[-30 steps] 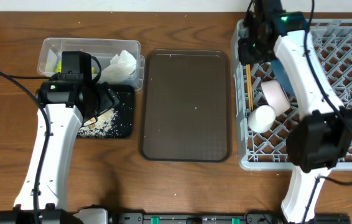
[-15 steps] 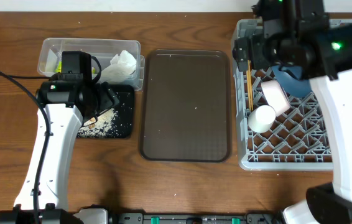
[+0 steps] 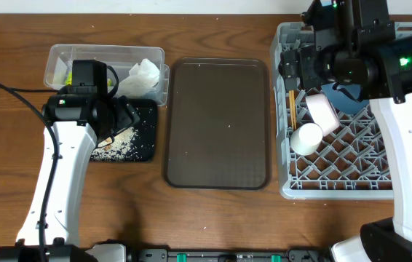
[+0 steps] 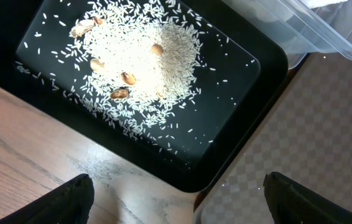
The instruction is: Sort waste into correct bins and load items into the dishwasher rack
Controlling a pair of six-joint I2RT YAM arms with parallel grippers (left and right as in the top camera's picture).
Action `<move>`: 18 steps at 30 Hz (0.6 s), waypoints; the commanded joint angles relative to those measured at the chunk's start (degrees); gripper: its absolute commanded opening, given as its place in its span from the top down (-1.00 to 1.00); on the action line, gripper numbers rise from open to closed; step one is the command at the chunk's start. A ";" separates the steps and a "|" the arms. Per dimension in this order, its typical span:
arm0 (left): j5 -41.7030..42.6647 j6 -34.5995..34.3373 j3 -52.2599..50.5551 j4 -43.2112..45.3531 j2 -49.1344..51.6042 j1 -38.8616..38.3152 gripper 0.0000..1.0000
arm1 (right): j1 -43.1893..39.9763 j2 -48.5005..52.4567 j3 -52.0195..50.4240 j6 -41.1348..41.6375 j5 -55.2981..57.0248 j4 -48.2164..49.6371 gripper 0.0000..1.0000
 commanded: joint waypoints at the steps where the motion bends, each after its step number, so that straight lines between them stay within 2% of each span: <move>1: -0.68 0.35 1.16 -0.35 -0.57 0.24 -0.80 | 0.31 -0.72 0.44 -1.25 2.43 1.36 -0.99; 10: -0.70 0.35 1.16 -0.35 -0.57 0.24 -0.80 | -0.17 -2.71 -1.88 -5.62 4.94 10.93 -0.98; 18: -0.70 0.35 1.16 -0.35 -0.57 0.24 -0.79 | -1.22 -9.38 -15.82 -8.24 4.92 25.99 -0.98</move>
